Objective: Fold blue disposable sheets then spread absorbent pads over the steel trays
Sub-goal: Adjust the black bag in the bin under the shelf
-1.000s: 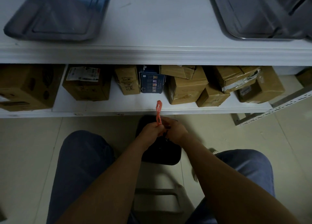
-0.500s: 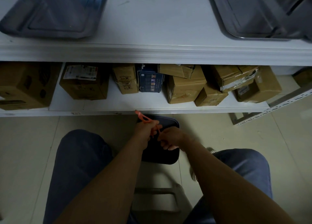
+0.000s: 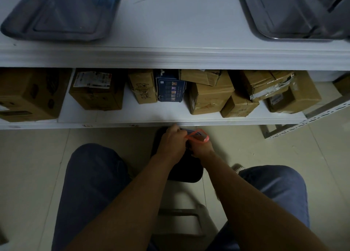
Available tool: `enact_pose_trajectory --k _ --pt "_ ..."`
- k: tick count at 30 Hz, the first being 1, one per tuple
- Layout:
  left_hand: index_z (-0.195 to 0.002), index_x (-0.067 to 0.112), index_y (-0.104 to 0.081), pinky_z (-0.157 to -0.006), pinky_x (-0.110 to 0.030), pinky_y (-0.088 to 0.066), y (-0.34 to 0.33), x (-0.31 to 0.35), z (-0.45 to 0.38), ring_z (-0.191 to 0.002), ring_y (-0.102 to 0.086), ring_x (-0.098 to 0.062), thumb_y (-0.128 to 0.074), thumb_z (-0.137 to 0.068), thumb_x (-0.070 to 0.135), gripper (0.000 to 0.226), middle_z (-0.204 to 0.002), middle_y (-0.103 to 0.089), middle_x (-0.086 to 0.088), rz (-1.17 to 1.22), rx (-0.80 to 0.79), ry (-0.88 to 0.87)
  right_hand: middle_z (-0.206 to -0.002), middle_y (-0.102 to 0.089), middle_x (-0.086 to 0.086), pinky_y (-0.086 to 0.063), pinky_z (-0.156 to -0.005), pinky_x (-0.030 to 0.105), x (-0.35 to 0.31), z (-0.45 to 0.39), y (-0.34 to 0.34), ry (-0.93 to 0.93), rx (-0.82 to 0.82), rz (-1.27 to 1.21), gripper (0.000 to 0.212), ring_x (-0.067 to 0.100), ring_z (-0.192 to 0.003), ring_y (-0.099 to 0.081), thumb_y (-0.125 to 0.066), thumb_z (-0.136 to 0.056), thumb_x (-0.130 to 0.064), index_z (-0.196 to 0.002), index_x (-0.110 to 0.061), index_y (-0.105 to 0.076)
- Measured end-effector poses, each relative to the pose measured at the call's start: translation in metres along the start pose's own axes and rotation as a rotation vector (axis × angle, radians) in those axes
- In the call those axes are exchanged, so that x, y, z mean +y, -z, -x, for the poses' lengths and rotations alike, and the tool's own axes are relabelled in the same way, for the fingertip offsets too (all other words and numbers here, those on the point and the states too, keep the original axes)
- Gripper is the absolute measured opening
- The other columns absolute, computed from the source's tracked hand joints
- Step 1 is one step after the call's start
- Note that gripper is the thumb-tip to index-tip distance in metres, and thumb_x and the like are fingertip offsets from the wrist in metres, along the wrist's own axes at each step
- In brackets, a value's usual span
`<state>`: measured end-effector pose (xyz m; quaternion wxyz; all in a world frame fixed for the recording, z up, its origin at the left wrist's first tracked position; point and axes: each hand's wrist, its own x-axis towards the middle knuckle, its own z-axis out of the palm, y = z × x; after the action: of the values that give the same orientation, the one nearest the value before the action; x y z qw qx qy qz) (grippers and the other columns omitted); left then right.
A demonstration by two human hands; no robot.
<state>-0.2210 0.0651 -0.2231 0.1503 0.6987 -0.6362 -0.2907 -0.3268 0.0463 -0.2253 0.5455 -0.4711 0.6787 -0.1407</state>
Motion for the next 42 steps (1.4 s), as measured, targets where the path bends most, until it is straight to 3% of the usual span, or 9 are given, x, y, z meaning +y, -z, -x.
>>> enact_pose_trajectory --k 4,12,17,20,23,26,30,38,42 --pt "-0.110 0.005 -0.058 -0.077 -0.007 -0.033 -0.001 0.006 0.002 -0.088 -0.047 -0.006 -0.036 -0.099 0.013 0.026 -0.122 -0.052 -0.007 0.191 0.066 0.044 -0.081 -0.064 0.006 -0.047 -0.079 0.035 -0.006 0.005 0.000 -0.029 -0.066 -0.235 0.023 0.023 -0.081 -0.060 -0.048 -0.094 -0.016 -0.077 -0.018 -0.063" --pt "-0.107 0.009 -0.061 -0.098 -0.036 -0.047 0.004 0.013 0.011 -0.105 -0.058 -0.022 -0.035 -0.100 0.018 0.028 -0.113 -0.061 -0.011 0.558 -0.018 0.160 -0.114 -0.066 0.016 -0.043 -0.104 0.046 -0.003 0.003 -0.009 -0.222 -0.164 -0.552 0.026 0.030 -0.113 -0.059 -0.046 -0.095 -0.030 -0.099 -0.016 -0.067" --pt "-0.114 0.012 -0.058 -0.077 -0.018 -0.044 0.004 0.008 0.010 -0.096 -0.054 -0.010 -0.046 -0.090 0.007 0.028 -0.108 -0.054 0.005 0.718 -0.015 0.193 -0.090 -0.070 0.009 -0.048 -0.091 0.034 -0.002 -0.001 -0.009 -0.346 -0.144 -0.607 0.011 0.020 -0.090 -0.063 -0.065 -0.084 -0.022 -0.083 -0.012 -0.068" --pt "-0.084 0.027 -0.065 -0.078 -0.039 -0.053 -0.001 -0.002 0.004 -0.092 -0.060 -0.023 -0.054 -0.075 0.017 0.018 -0.097 -0.059 -0.001 0.800 0.099 0.284 -0.072 -0.064 0.006 -0.050 -0.070 0.027 -0.008 -0.001 -0.008 -0.322 -0.078 -0.657 0.015 0.016 -0.069 -0.059 -0.060 -0.088 -0.011 -0.074 -0.010 -0.064" --pt "-0.062 0.013 -0.061 -0.073 -0.051 -0.053 -0.011 -0.017 -0.004 -0.075 -0.062 -0.034 -0.051 -0.060 0.022 0.013 -0.082 -0.064 -0.019 0.743 0.119 0.415 -0.057 -0.061 0.003 -0.045 -0.049 0.021 -0.008 -0.003 -0.012 -0.321 -0.001 -0.735 0.021 0.012 -0.049 -0.055 -0.055 -0.091 -0.008 -0.071 -0.009 -0.063" --pt "-0.057 0.014 -0.052 -0.071 -0.043 -0.047 -0.011 -0.023 -0.005 -0.073 -0.056 -0.034 -0.047 -0.069 0.027 0.018 -0.092 -0.060 -0.030 0.728 0.076 0.513 -0.062 -0.056 0.001 -0.031 -0.047 0.019 -0.003 -0.007 -0.015 -0.338 0.042 -0.795 0.025 0.009 -0.047 -0.045 -0.048 -0.094 -0.010 -0.072 -0.012 -0.058" --pt "-0.064 0.021 -0.045 -0.052 -0.025 -0.032 -0.002 -0.022 -0.003 -0.054 -0.040 -0.016 -0.033 -0.100 0.024 0.038 -0.060 -0.044 -0.005 0.881 0.018 0.722 -0.065 -0.061 0.002 -0.040 -0.035 0.015 0.004 -0.014 -0.013 -0.406 0.073 -0.919 0.024 0.006 -0.036 -0.057 -0.039 -0.100 -0.013 -0.080 -0.012 -0.052" --pt "-0.062 0.024 -0.040 -0.045 -0.023 -0.023 -0.016 -0.042 -0.003 -0.050 -0.028 -0.011 -0.031 -0.098 0.012 0.039 -0.058 -0.035 -0.001 1.022 0.044 0.918 -0.059 -0.046 0.005 -0.045 -0.034 0.015 0.032 -0.028 0.003 -0.484 0.233 -0.972 0.019 0.010 -0.028 -0.052 -0.041 -0.097 -0.003 -0.080 -0.007 -0.049" --pt "-0.080 0.040 -0.051 -0.052 -0.027 -0.043 -0.014 -0.040 -0.009 -0.061 -0.047 -0.017 -0.028 -0.101 0.024 0.035 -0.072 -0.049 0.000 1.111 0.091 0.974 -0.062 -0.044 0.006 -0.044 -0.034 0.016 0.037 -0.038 0.001 -0.489 0.254 -0.979 0.020 0.010 -0.028 -0.052 -0.040 -0.097 -0.003 -0.079 -0.006 -0.048"
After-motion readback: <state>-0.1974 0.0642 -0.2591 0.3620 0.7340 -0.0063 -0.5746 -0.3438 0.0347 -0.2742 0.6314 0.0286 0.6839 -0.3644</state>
